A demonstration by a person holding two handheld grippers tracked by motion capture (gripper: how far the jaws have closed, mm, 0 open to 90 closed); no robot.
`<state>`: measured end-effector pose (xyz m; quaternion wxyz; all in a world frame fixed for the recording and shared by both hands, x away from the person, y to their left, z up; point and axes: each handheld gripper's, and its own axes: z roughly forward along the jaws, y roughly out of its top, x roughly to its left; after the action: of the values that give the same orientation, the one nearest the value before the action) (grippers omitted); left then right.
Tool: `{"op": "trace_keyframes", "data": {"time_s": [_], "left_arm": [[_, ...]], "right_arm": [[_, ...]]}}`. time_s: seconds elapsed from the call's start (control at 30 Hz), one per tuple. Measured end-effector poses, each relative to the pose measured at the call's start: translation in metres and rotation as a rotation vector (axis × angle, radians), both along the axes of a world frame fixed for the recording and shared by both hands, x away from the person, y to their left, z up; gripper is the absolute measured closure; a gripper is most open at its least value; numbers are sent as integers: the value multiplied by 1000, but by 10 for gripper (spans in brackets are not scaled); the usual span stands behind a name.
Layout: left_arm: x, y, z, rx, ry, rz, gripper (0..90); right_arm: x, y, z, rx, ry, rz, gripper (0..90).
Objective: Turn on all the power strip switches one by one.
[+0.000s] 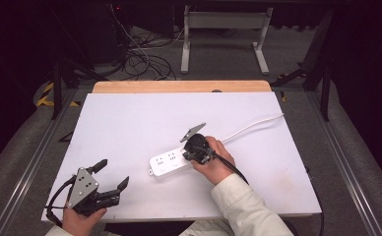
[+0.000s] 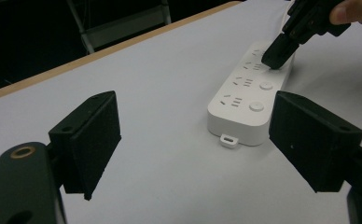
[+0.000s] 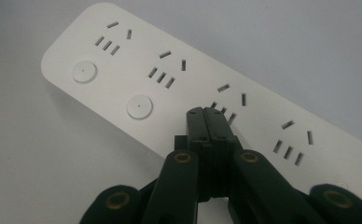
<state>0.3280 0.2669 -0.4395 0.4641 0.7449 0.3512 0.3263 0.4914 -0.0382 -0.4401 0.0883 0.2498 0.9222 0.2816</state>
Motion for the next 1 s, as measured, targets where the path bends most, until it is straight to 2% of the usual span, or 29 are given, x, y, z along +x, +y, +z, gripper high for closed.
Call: {"op": "trace_keyframes", "data": {"time_s": [0.37,0.67,0.87,0.93,1.0], "left_arm": [[0,0,0,-1,-3,0,170],[0,-1,0,-3,1,-1,169],[-1,-1,0,-11,2,-2,170],[-1,-1,0,-11,2,-1,170],[0,0,0,-7,1,-1,170]], "right_arm": [[-1,0,-2,4,3,-14,900],[-3,3,-3,-15,-9,-27,900],[-4,5,-2,-37,-23,-16,900],[-4,4,3,-19,-35,-10,900],[-8,-1,17,59,-72,0,900]]}}
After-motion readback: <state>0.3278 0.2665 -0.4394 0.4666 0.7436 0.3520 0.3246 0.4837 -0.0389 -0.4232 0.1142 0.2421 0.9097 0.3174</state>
